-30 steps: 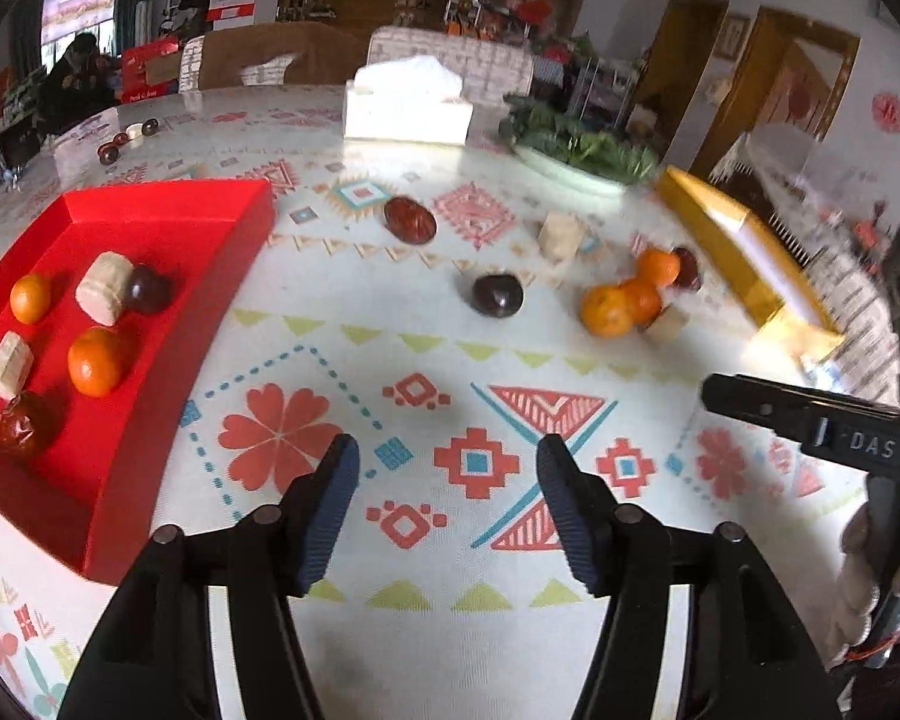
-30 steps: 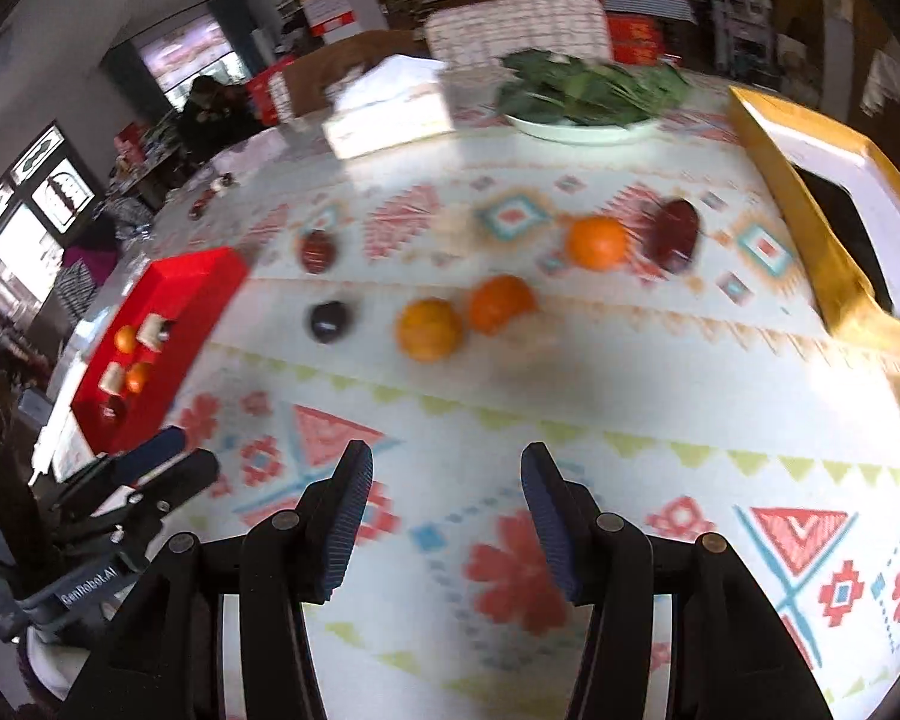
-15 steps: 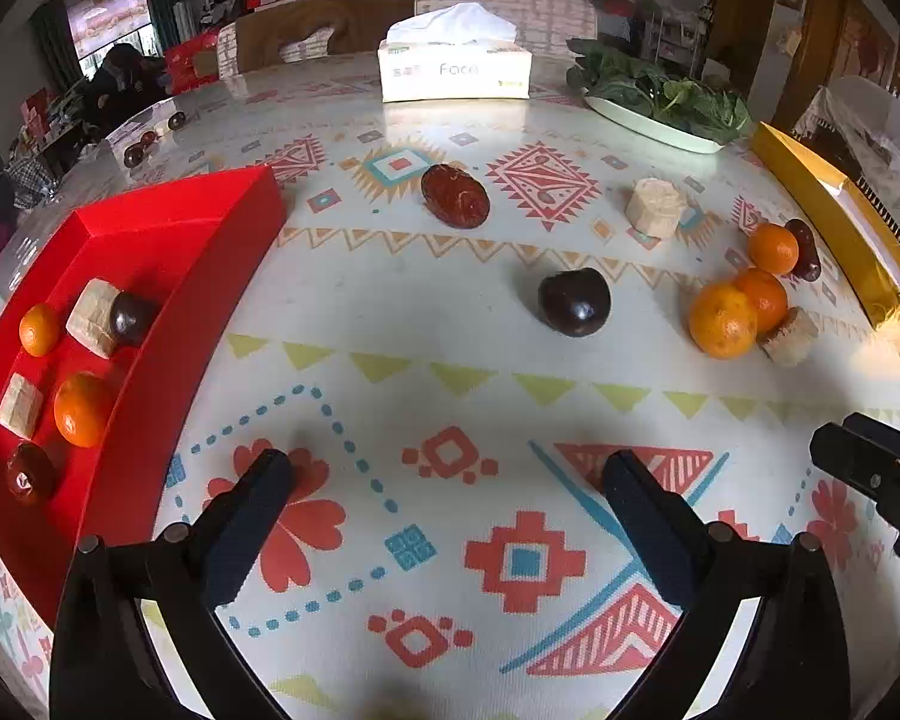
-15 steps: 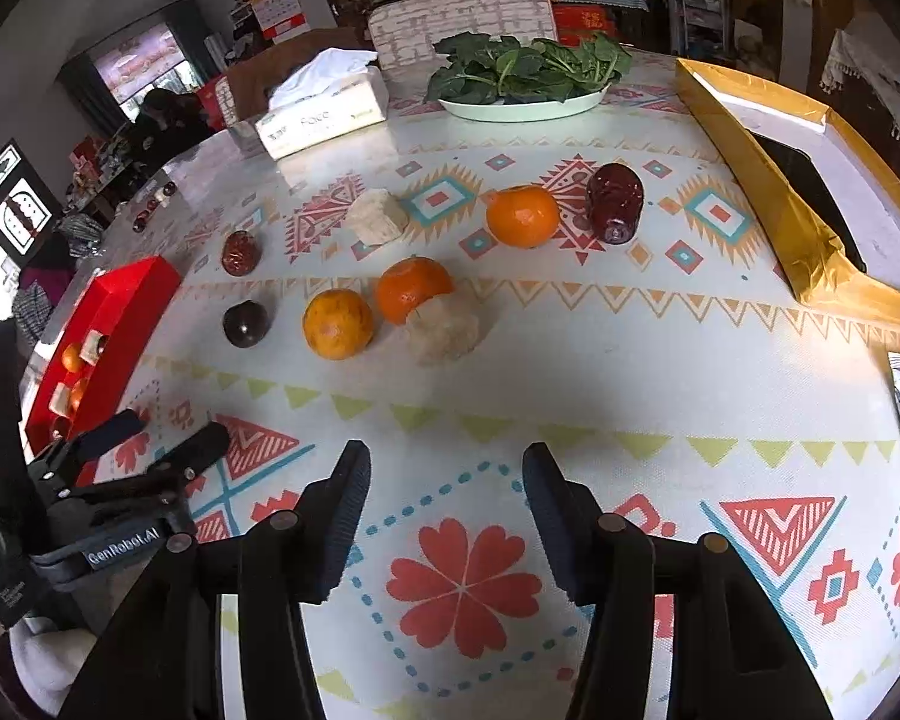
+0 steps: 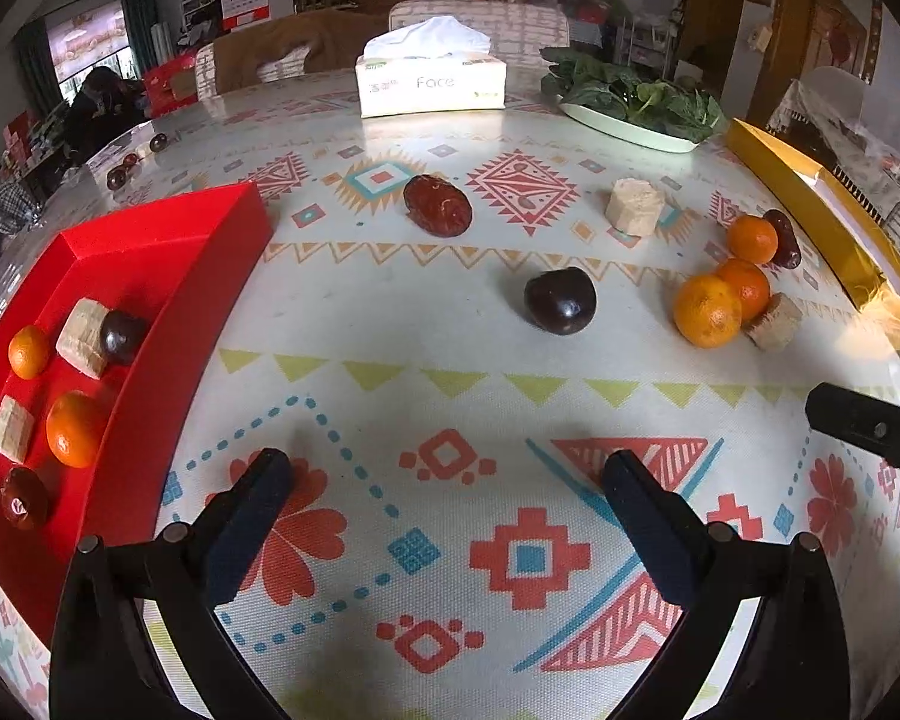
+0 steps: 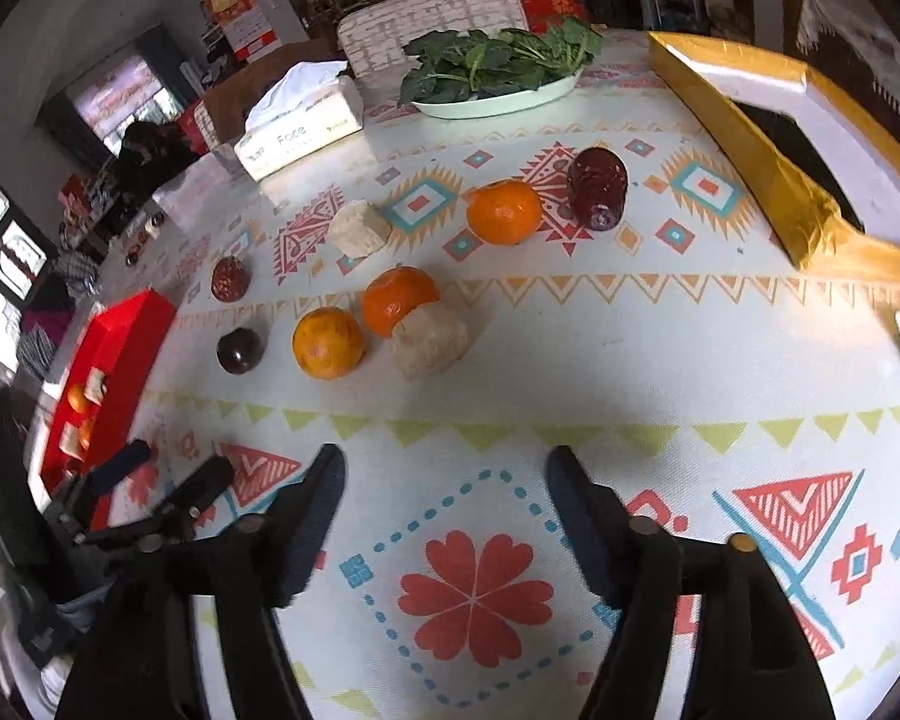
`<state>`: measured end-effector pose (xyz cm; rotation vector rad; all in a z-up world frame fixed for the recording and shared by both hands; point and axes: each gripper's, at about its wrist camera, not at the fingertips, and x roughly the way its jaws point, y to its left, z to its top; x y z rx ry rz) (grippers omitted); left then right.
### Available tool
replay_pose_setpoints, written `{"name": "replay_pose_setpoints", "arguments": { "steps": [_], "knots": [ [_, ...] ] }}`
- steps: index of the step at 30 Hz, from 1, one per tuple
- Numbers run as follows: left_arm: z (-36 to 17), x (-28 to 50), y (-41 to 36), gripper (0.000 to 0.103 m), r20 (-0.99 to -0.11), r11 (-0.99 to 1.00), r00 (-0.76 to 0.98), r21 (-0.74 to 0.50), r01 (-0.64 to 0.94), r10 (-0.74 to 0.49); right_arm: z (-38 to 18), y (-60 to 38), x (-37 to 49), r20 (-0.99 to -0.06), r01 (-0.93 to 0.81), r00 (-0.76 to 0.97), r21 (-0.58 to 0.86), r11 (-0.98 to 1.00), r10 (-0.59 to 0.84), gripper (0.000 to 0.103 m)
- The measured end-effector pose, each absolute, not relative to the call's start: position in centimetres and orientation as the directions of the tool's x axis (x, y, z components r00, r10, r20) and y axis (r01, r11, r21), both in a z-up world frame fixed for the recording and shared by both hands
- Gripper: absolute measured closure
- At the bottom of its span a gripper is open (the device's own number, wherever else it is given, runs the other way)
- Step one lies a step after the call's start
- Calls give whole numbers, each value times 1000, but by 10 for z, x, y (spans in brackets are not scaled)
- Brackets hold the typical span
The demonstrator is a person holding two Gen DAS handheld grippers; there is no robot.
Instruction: Organize fruits
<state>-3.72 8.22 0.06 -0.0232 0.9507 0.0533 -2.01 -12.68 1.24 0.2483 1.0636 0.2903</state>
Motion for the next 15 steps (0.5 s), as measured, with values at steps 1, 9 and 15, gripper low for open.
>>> {"name": "replay_pose_setpoints", "arguments": {
  "steps": [1,9,15],
  "knots": [
    [0,-37,83,0,-814,998,581,3,-56,35,12,-128,-20,-818,-110,454,341,934,352,23],
    [0,-37,82,0,-814,998,580,2,-56,35,13,-125,-21,-820,-110,463,323,940,336,20],
    [0,-37,82,0,-814,998,580,3,-56,35,9,-102,-20,-865,-172,430,203,964,259,0]
  ]
}}
